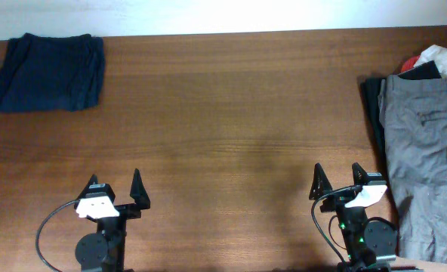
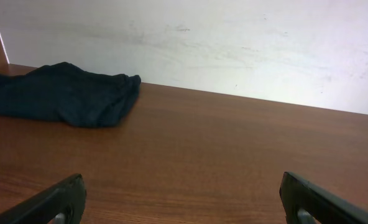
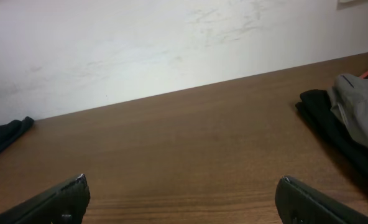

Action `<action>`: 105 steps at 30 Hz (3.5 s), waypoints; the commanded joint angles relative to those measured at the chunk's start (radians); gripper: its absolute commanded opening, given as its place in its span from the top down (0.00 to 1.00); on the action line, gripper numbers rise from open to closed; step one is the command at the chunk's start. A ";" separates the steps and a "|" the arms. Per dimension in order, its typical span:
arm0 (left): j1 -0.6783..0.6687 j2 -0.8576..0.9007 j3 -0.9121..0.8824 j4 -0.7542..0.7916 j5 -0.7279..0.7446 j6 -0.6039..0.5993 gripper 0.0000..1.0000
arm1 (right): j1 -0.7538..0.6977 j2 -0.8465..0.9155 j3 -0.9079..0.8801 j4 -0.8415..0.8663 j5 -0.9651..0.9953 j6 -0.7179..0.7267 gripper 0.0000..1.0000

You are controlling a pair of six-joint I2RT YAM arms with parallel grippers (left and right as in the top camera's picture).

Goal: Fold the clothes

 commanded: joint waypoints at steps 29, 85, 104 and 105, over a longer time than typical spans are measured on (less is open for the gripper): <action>0.001 0.011 -0.008 0.001 -0.007 0.013 0.01 | 0.005 -0.005 -0.005 -0.006 0.010 -0.010 0.01; 0.001 0.011 -0.008 0.001 -0.007 0.013 0.01 | -0.376 2.278 1.732 -0.548 0.397 -0.246 0.75; 0.001 0.011 -0.008 0.001 -0.007 0.013 0.01 | 0.231 1.629 1.885 -0.729 0.285 -0.065 0.96; 0.001 0.011 -0.008 0.002 -0.007 0.013 0.01 | 0.306 1.642 1.885 -0.728 0.274 -0.051 0.96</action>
